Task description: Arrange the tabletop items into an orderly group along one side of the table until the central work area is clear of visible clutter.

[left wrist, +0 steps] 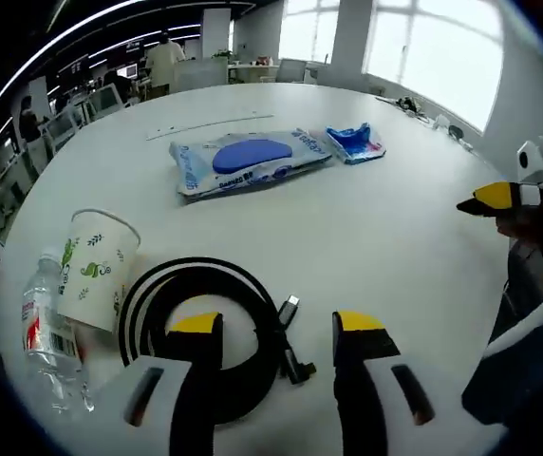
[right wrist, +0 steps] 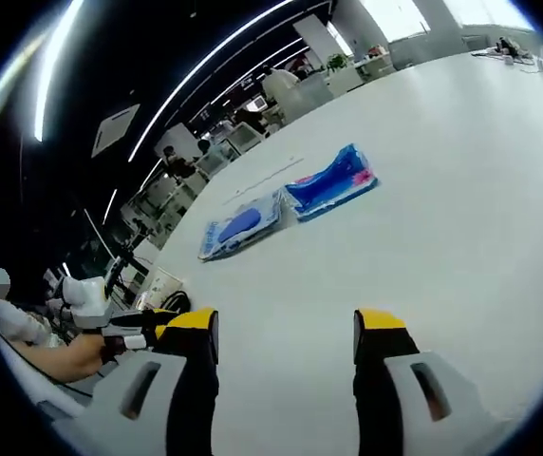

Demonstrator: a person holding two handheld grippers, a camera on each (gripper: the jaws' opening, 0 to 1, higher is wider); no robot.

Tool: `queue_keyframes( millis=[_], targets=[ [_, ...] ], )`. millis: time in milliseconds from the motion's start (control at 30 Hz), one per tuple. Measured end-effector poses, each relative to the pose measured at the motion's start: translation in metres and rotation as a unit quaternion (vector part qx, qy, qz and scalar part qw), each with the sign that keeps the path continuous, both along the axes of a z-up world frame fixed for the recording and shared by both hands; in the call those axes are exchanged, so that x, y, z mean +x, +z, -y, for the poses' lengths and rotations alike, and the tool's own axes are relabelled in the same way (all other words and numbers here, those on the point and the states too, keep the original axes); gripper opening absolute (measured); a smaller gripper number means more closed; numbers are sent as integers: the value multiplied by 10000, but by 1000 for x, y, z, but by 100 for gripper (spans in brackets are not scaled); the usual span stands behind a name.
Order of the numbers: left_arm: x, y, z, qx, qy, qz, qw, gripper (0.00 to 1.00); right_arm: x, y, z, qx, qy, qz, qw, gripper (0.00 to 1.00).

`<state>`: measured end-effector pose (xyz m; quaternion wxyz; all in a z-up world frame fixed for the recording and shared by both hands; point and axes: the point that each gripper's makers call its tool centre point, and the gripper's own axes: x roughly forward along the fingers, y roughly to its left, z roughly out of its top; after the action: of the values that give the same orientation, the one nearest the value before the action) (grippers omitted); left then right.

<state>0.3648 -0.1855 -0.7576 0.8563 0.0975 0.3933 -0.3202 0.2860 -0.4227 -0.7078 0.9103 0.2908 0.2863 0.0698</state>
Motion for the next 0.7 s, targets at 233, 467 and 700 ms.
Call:
queue_keyframes(
  millis=[233,467,700],
  targets=[
    [6,-3,-6,321,-59,136,9994,31,-4,1,0,56,-101,7,9999,54],
    [1,-1,-7,398,-241,228,9987,13,-6,1,-6,76,-32,10,10000,52],
    [-5,-1,-9,192,-106,-10,9998,10,-6,3,-9,72,61,17,10000,51]
  ],
)
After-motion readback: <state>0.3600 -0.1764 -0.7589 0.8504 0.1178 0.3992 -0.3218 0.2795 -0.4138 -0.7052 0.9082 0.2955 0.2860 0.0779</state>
